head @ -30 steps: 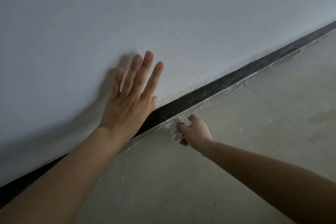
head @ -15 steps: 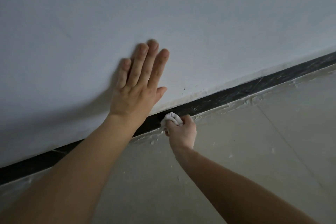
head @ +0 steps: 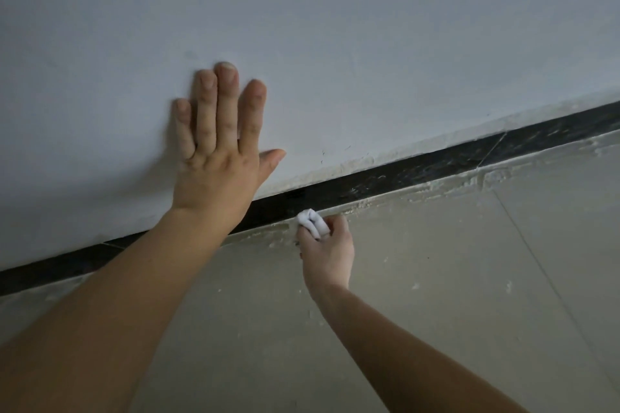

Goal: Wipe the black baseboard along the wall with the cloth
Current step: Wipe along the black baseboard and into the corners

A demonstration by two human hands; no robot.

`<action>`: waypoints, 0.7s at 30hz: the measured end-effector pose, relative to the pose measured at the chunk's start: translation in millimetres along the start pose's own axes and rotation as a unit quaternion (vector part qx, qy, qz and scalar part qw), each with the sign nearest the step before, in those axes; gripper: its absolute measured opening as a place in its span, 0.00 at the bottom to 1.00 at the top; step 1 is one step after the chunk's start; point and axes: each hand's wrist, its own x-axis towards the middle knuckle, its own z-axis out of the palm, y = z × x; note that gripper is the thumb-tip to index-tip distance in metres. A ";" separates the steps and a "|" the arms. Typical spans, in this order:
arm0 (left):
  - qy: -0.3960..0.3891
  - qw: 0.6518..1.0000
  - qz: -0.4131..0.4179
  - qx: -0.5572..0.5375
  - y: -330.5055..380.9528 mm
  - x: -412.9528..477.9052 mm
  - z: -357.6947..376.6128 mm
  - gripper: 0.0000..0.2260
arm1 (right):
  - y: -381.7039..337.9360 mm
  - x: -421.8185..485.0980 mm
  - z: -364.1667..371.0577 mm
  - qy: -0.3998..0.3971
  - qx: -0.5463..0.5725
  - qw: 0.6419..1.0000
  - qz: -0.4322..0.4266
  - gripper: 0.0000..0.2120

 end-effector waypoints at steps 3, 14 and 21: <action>-0.022 1.000 -0.005 -0.012 1.5 0.0 -7.0 0.43 | 0.0 -7.5 24.1 -0.031 -0.016 0.999 0.025 0.05; 0.005 0.999 -0.014 -0.028 4.8 1.4 5.4 0.45 | -9.9 20.9 11.7 0.066 0.109 0.985 0.119 0.04; 0.015 1.000 -0.011 -0.021 2.6 1.8 8.1 0.45 | -31.5 35.1 -37.3 0.140 0.227 0.955 0.130 0.04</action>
